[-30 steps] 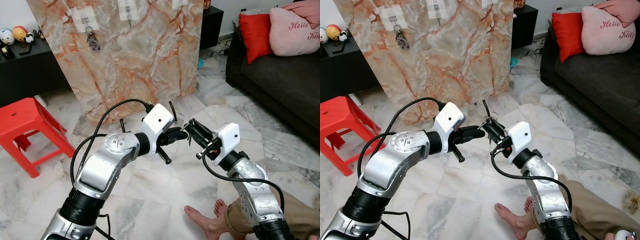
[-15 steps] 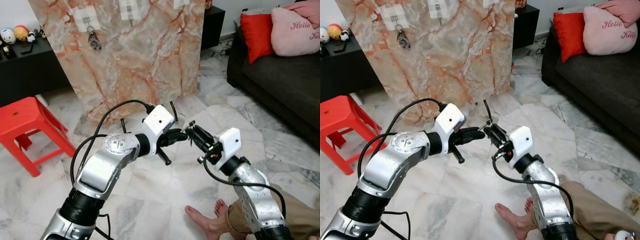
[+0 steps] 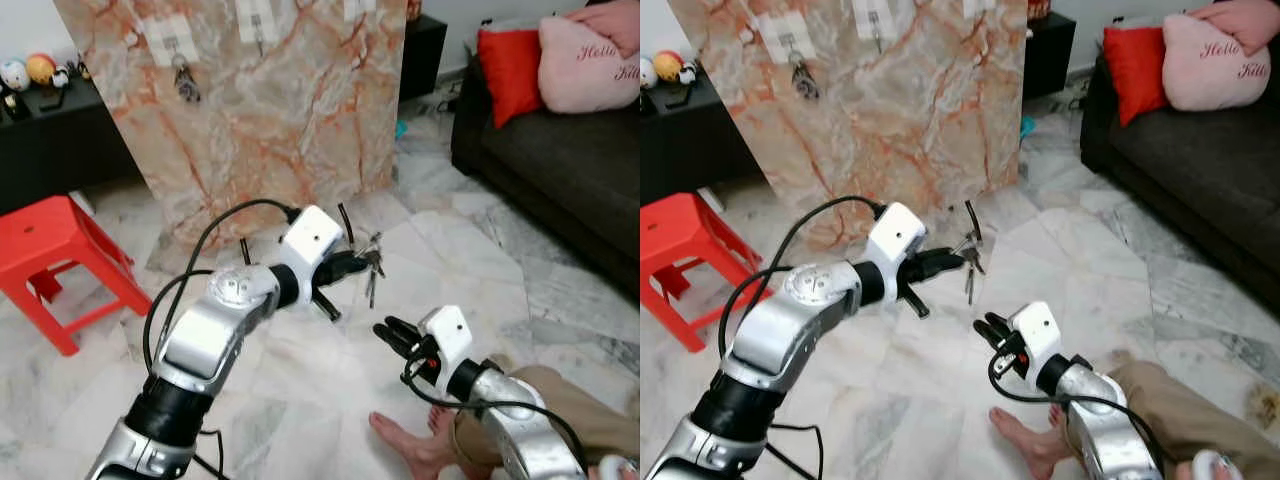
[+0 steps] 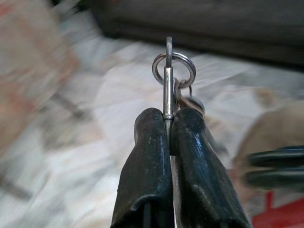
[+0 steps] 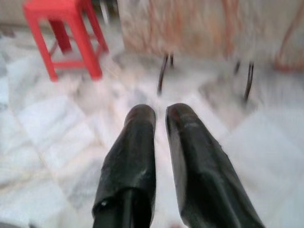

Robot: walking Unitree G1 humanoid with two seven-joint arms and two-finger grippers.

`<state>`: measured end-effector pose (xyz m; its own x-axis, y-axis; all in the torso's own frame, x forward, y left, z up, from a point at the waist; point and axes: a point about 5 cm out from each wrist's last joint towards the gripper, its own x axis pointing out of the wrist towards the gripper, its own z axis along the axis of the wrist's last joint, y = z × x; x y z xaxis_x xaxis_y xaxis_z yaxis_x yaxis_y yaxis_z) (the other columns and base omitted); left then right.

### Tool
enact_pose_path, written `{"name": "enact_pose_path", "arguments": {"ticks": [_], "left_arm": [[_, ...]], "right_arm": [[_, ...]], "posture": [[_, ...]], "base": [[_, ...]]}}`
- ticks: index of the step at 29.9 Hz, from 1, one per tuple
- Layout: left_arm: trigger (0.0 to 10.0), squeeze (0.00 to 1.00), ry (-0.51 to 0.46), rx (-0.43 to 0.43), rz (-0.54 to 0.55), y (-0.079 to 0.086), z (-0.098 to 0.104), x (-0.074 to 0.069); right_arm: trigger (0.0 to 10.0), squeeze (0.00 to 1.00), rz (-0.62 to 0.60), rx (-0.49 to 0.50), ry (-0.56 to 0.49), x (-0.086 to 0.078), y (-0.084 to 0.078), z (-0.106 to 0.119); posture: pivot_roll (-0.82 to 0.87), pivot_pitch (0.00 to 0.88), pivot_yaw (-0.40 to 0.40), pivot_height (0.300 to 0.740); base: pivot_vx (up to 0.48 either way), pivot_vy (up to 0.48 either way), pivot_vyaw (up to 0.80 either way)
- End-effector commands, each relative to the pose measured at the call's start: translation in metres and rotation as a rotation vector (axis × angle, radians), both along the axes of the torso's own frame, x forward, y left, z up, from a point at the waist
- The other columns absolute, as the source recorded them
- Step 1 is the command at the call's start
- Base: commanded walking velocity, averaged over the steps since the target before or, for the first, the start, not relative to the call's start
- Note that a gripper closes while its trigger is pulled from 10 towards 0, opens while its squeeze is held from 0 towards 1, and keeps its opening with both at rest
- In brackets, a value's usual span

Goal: Hang keys on a hook

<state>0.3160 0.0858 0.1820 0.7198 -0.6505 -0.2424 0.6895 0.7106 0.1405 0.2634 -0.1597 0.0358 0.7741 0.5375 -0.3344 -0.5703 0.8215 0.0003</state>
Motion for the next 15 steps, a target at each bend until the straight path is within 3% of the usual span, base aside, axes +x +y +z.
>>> {"name": "enact_pose_path", "arguments": {"ticks": [1, 5, 8, 11, 15], "left_arm": [[10.0, 0.00, -0.001, 0.018, 0.113, 0.020, -0.007, 0.008], [10.0, 0.00, 0.020, 0.033, 0.212, 0.039, -0.023, 0.010], [10.0, 0.00, 0.070, 0.042, 0.389, 0.071, -0.055, 0.008], [10.0, 0.00, 0.093, 0.078, 0.436, 0.083, -0.071, 0.004], [10.0, 0.00, 0.259, 0.173, 0.457, 0.101, -0.133, -0.022]], "right_arm": [[10.0, 0.00, -0.090, -0.012, 0.079, -0.005, -0.007, -0.020], [10.0, 0.00, -0.206, -0.031, 0.172, -0.013, -0.013, -0.043], [10.0, 0.00, -0.453, 0.020, 0.317, -0.025, -0.024, -0.069], [10.0, 0.00, -0.537, 0.026, 0.357, -0.030, -0.029, -0.076], [10.0, 0.00, -0.674, 0.058, 0.467, -0.045, -0.030, -0.094]], "posture": [[-0.04, 0.055, 0.037, 0.740], [-0.04, 0.055, 0.039, 0.740], [-0.03, 0.058, 0.044, 0.740], [-0.03, 0.058, 0.045, 0.740], [-0.02, 0.057, 0.048, 0.740]], "base": [[0.000, 0.000, 0.00], [0.000, 0.000, 0.00], [0.000, 0.000, 0.00], [0.000, 0.000, 0.00], [0.000, 0.000, 0.00]]}}
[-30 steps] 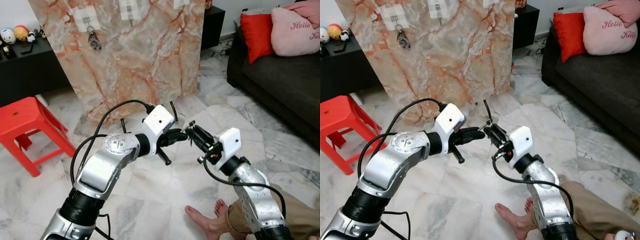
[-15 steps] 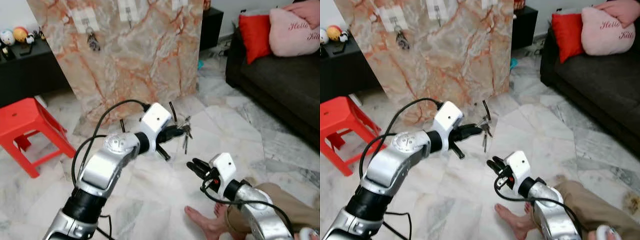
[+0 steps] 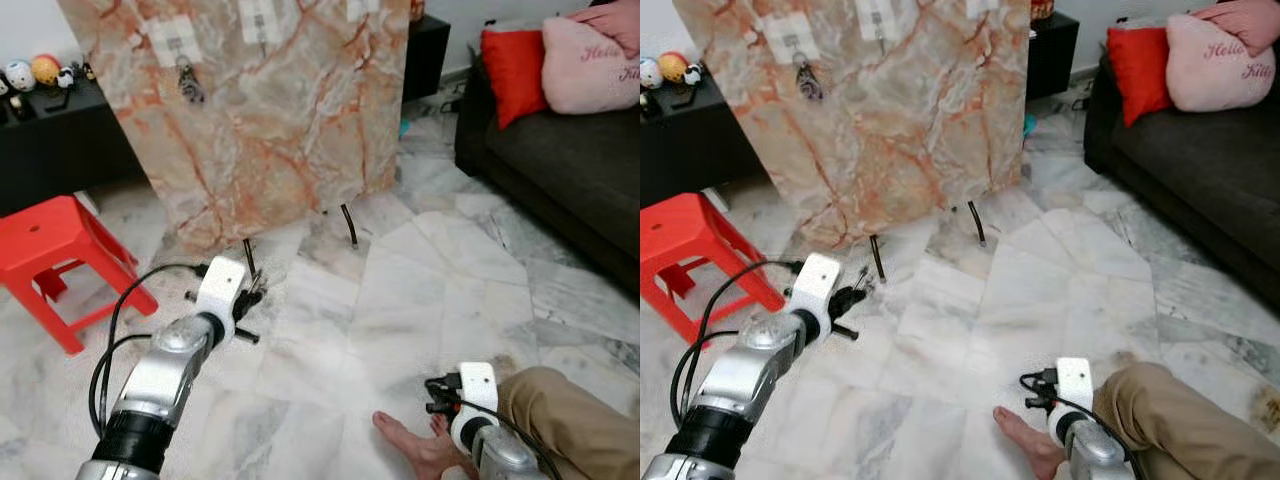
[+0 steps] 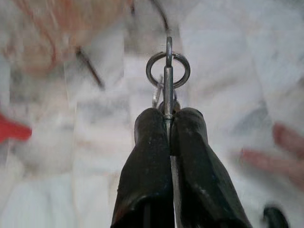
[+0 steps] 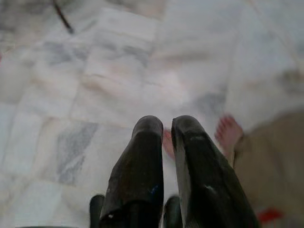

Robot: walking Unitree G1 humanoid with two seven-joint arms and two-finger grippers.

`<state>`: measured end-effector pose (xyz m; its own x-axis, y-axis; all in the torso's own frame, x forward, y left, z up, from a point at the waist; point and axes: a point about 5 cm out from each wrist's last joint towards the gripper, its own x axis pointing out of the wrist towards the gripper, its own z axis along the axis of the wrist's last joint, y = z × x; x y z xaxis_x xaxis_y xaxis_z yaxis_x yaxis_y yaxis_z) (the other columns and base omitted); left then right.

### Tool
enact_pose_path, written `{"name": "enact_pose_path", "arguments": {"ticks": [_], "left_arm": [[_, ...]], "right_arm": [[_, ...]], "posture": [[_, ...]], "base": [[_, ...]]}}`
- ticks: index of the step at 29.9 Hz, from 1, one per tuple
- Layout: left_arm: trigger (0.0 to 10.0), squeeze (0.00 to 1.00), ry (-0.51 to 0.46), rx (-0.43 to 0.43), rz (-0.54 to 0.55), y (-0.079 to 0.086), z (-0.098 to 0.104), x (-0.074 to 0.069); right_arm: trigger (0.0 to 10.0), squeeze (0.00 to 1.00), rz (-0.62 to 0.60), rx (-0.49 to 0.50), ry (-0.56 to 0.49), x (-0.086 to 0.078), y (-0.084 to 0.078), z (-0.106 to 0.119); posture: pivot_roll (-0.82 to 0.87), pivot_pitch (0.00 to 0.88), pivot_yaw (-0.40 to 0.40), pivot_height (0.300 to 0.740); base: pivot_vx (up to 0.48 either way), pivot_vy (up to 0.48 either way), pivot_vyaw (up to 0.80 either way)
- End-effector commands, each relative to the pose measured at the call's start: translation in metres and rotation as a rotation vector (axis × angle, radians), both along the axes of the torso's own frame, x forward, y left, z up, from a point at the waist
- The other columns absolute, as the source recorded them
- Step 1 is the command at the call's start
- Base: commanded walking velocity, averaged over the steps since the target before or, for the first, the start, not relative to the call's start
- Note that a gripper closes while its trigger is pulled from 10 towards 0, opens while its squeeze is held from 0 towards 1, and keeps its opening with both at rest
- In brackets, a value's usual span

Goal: Hang keys on a hook

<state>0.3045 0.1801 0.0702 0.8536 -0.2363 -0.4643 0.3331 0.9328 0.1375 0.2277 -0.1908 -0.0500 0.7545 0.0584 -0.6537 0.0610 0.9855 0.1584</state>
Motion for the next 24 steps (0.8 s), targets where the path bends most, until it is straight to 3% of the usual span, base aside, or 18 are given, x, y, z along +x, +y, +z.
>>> {"name": "enact_pose_path", "arguments": {"ticks": [1, 9, 11, 15, 16, 19, 24], "left_arm": [[10.0, 0.00, 0.095, 0.025, 0.004, 0.008, -0.032, -0.018], [10.0, 0.00, 0.289, 0.067, 0.122, 0.035, -0.094, -0.064], [10.0, 0.00, 0.289, 0.067, 0.122, 0.035, -0.094, -0.064], [10.0, 0.00, 0.404, 0.098, 0.198, 0.046, -0.124, -0.096], [10.0, 0.00, 0.404, 0.098, 0.198, 0.046, -0.124, -0.096], [10.0, 0.00, 0.500, 0.125, 0.256, 0.051, -0.144, -0.126], [10.0, 0.00, 0.535, 0.127, 0.279, 0.051, -0.151, -0.138]], "right_arm": [[10.0, 0.00, -0.043, 0.007, 0.063, -0.013, 0.002, -0.012], [10.0, 0.00, -0.098, 0.008, 0.192, -0.041, 0.003, -0.030], [10.0, 0.00, -0.098, 0.008, 0.192, -0.041, 0.003, -0.030], [10.0, 0.00, -0.060, -0.045, 0.319, -0.066, 0.000, -0.043], [10.0, 0.00, -0.060, -0.045, 0.319, -0.066, 0.000, -0.043], [10.0, 0.00, -0.051, -0.090, 0.388, -0.080, -0.004, -0.049], [10.0, 0.00, -0.072, -0.088, 0.385, -0.082, -0.006, -0.049]], "posture": [[-0.02, 0.057, 0.048, 0.740], [-0.02, 0.053, 0.041, 0.740], [-0.02, 0.053, 0.041, 0.740], [-0.02, 0.046, 0.027, 0.740], [-0.02, 0.046, 0.027, 0.740], [-0.03, 0.041, 0.016, 0.740], [-0.03, 0.039, 0.014, 0.740]], "base": [[0.000, 0.000, 0.00], [0.000, 0.000, 0.00], [0.000, 0.000, 0.00], [0.000, 0.000, 0.00], [0.000, 0.000, 0.00], [0.000, 0.000, 0.00], [0.000, 0.000, 0.00]]}}
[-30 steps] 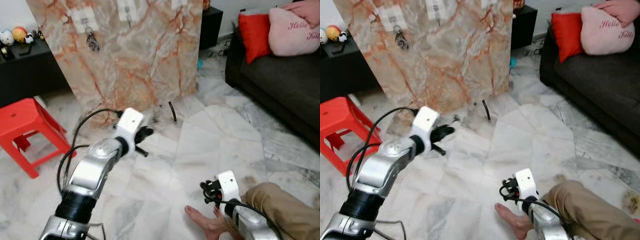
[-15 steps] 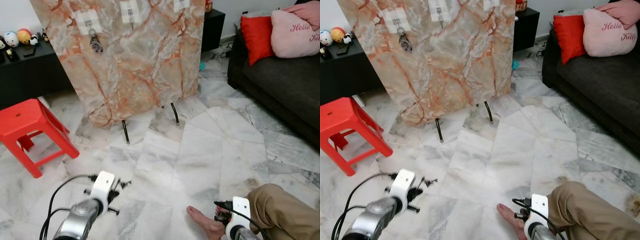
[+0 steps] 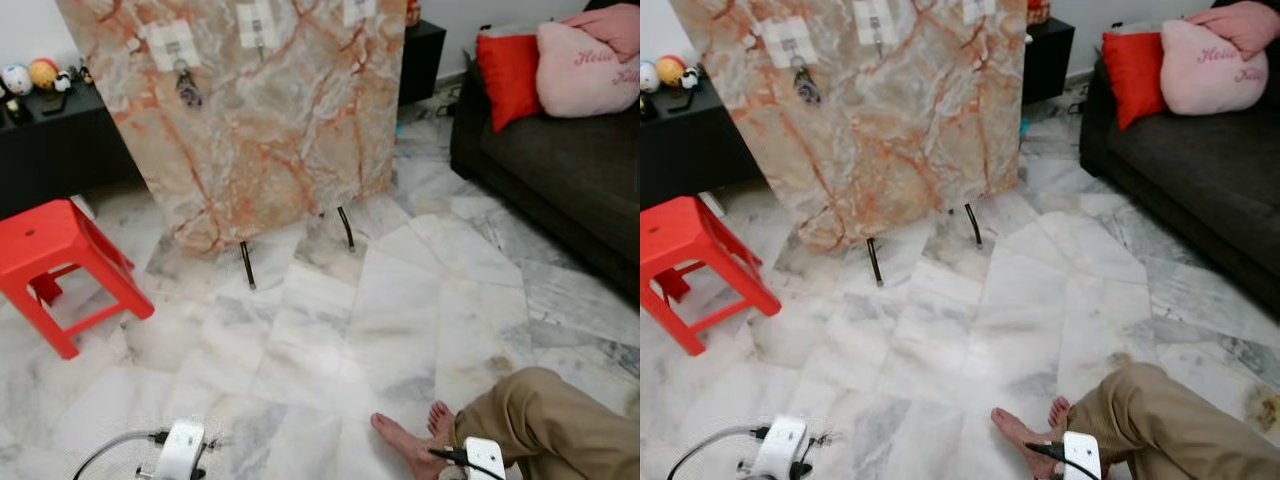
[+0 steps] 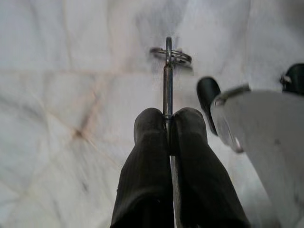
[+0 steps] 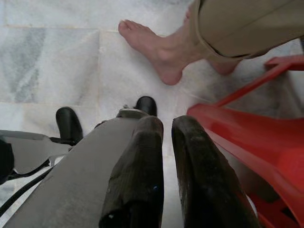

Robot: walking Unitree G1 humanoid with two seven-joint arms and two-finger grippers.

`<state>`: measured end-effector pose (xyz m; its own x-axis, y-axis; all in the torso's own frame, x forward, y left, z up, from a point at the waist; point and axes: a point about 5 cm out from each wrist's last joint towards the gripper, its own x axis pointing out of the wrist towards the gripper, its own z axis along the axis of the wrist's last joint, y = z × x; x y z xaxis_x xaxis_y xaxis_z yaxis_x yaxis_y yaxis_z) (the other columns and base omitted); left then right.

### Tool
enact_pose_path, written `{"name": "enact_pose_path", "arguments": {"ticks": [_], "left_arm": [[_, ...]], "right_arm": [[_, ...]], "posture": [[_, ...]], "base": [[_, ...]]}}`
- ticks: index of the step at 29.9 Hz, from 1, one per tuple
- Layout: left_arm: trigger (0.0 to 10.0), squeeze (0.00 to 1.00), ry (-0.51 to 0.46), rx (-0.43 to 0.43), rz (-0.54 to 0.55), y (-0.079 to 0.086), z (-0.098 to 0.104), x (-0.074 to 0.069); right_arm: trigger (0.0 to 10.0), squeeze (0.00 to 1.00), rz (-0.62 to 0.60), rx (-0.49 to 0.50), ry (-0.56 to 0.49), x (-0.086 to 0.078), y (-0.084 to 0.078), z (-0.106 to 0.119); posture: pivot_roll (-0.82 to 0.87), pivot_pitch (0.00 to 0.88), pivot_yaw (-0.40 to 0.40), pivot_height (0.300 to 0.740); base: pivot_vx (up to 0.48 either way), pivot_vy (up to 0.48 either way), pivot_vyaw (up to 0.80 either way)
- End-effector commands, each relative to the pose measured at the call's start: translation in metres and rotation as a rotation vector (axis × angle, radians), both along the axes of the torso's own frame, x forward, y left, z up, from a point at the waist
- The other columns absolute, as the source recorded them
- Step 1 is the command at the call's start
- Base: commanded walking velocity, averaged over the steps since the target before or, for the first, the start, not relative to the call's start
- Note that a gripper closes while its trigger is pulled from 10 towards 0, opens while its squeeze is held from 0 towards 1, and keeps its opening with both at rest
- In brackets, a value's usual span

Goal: Hang keys on a hook

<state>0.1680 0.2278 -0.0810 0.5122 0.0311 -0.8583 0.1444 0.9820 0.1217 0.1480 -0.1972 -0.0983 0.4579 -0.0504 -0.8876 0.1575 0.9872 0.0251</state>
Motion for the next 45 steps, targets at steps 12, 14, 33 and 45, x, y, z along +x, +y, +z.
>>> {"name": "enact_pose_path", "arguments": {"ticks": [12, 14, 33, 45], "left_arm": [[10.0, 0.00, 0.013, -0.004, 0.058, -0.001, -0.006, -0.009], [10.0, 0.00, 0.016, -0.004, 0.062, -0.002, -0.007, -0.009], [10.0, 0.00, 0.046, -0.019, 0.104, -0.005, -0.011, -0.016], [10.0, 0.00, 0.047, -0.022, 0.104, -0.005, -0.011, -0.016]], "right_arm": [[10.0, 0.00, 0.008, 0.049, -0.063, 0.009, 0.014, 0.002], [10.0, 0.00, 0.013, 0.050, -0.064, 0.010, 0.016, 0.002], [10.0, 0.00, 0.020, 0.047, -0.060, 0.009, 0.010, 0.003], [10.0, 0.00, -0.045, 0.052, -0.055, 0.009, 0.008, 0.003]], "posture": [[-0.04, 0.023, 0.022, 0.740], [-0.04, 0.023, 0.022, 0.740], [-0.03, 0.051, 0.016, 0.740], [-0.04, 0.059, 0.013, 0.740]], "base": [[0.000, 0.000, 0.39], [0.000, 0.000, 0.79], [0.000, 0.000, 0.80], [0.000, 0.000, 0.33]]}}
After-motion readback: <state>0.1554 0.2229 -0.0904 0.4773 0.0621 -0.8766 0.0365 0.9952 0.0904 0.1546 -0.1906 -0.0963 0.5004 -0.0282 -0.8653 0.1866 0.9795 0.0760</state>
